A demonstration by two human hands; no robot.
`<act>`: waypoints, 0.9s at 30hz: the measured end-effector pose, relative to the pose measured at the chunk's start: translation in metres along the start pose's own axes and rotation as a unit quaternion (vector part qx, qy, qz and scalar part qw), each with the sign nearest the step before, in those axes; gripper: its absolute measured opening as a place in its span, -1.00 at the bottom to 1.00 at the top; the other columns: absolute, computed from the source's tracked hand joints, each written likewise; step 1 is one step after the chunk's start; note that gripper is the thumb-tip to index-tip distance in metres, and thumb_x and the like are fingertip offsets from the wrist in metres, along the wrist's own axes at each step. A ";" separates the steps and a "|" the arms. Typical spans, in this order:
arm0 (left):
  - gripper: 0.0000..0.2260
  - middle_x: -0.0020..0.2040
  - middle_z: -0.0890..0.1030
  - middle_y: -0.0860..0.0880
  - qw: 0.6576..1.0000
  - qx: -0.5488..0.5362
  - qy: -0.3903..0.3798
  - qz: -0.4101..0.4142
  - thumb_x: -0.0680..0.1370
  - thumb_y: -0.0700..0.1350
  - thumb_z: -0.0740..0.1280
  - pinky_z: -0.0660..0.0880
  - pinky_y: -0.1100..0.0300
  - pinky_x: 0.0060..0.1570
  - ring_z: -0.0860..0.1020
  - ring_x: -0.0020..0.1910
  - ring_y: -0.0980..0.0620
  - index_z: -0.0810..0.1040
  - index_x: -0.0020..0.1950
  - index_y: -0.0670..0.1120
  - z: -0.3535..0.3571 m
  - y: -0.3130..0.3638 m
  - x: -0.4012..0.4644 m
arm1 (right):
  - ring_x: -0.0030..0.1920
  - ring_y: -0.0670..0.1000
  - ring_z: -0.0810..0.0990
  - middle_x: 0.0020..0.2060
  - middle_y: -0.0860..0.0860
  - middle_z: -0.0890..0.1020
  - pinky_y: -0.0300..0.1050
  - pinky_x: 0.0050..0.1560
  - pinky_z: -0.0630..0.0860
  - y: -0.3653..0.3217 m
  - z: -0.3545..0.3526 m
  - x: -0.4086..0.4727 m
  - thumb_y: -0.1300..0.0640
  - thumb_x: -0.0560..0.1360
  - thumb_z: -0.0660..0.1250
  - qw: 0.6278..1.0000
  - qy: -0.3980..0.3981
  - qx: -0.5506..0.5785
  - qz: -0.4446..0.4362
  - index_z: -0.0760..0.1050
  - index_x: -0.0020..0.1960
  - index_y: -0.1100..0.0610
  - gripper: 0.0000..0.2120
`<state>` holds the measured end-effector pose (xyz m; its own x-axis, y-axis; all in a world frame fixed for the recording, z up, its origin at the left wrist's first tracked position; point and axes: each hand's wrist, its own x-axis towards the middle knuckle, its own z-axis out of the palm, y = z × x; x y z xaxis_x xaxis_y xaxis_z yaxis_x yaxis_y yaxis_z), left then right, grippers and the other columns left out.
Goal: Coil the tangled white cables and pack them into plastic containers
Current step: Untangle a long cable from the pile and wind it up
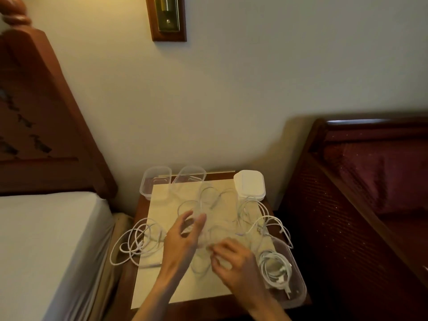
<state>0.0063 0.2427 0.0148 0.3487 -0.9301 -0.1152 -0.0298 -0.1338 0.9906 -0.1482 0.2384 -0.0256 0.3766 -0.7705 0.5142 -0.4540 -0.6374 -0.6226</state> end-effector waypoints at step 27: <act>-0.67 -0.04 0.63 -0.16 0.952 0.299 0.050 -0.037 0.63 -0.13 0.08 0.33 0.08 -0.15 0.54 -0.03 -0.17 0.43 0.35 -0.18 0.055 -0.098 -0.078 | 0.57 0.06 -0.08 0.57 0.02 0.05 0.08 0.54 -0.09 0.079 -0.057 -0.093 -0.04 0.61 0.16 0.928 -0.124 -0.246 0.251 0.20 0.53 -0.04 -0.49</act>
<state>-0.0694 0.3091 -0.0777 0.4568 -0.8774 -0.1467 -0.5186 -0.3967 0.7574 -0.2656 0.2593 -0.0890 0.1648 -0.9854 0.0420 -0.9137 -0.1685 -0.3699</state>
